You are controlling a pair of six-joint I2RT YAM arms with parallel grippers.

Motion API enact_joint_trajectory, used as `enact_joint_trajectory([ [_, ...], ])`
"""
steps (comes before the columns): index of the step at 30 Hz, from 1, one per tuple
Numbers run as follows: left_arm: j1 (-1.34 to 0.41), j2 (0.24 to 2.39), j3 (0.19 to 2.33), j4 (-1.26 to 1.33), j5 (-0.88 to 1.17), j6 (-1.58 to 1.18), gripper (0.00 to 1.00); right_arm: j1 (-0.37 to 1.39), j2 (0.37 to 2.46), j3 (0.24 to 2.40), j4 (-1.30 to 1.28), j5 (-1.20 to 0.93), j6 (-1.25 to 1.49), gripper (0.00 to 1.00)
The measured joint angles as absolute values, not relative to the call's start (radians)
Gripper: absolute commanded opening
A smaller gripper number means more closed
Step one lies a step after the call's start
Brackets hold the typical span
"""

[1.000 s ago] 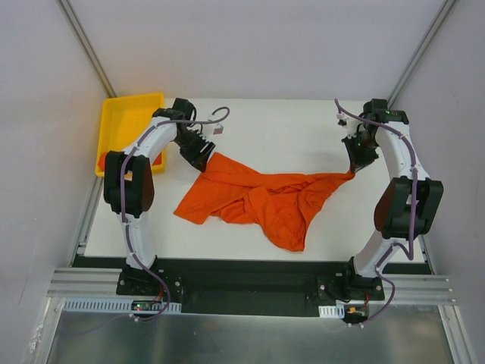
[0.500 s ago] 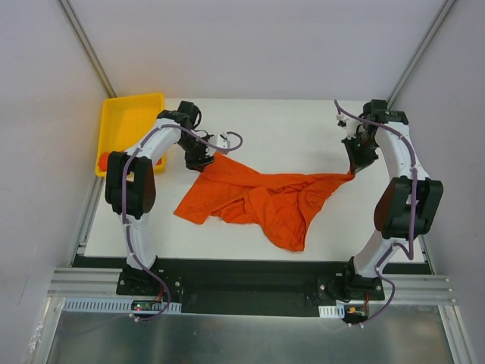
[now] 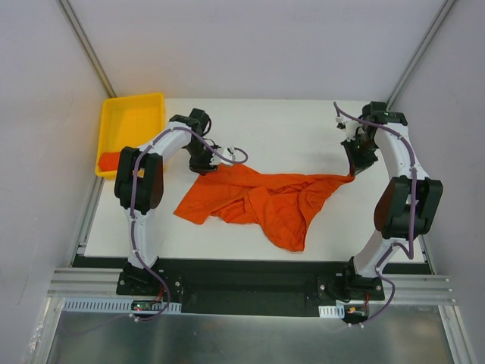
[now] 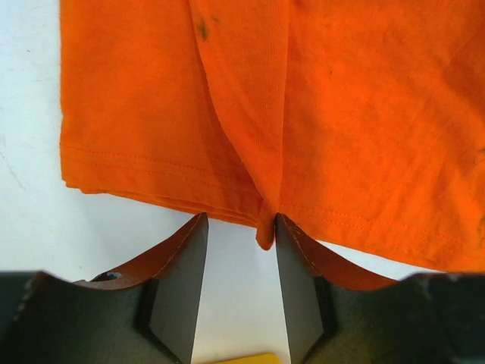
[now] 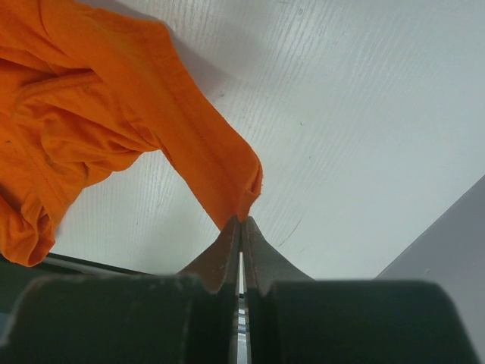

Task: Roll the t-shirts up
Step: Flatten out the T-shirt at the center of the board.

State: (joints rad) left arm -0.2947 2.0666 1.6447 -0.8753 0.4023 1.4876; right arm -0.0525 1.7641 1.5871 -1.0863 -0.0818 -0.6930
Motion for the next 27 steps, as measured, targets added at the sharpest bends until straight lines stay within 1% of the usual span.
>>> enact_joint_trajectory([
  [5, -0.295, 2.075, 1.644, -0.88, 0.377, 1.52, 0.31, -0.052, 1.764, 1.587, -1.086, -0.082, -0.693, 0.01],
  [7, -0.295, 2.075, 1.644, -0.88, 0.363, 1.531, 0.27, -0.052, 1.764, 1.587, -1.086, -0.082, -0.693, 0.01],
  [10, -0.295, 2.077, 1.644, -0.881, 0.348, 1.539, 0.24, -0.052, 1.765, 1.587, -1.086, -0.082, -0.693, 0.01],
  [16, -0.295, 2.077, 1.644, -0.891, 0.337, 1.549, 0.21, -0.052, 1.765, 1.587, -1.086, -0.082, -0.693, 0.01],
  [25, -0.295, 2.077, 1.644, -0.926, 0.34, 1.514, 0.19, -0.05, 1.798, 1.606, -1.087, -0.087, -0.692, 0.01],
  [27, -0.295, 2.078, 1.644, -0.928, 0.344, 1.498, 0.16, -0.049, 1.813, 1.617, -1.087, -0.089, -0.692, 0.01],
])
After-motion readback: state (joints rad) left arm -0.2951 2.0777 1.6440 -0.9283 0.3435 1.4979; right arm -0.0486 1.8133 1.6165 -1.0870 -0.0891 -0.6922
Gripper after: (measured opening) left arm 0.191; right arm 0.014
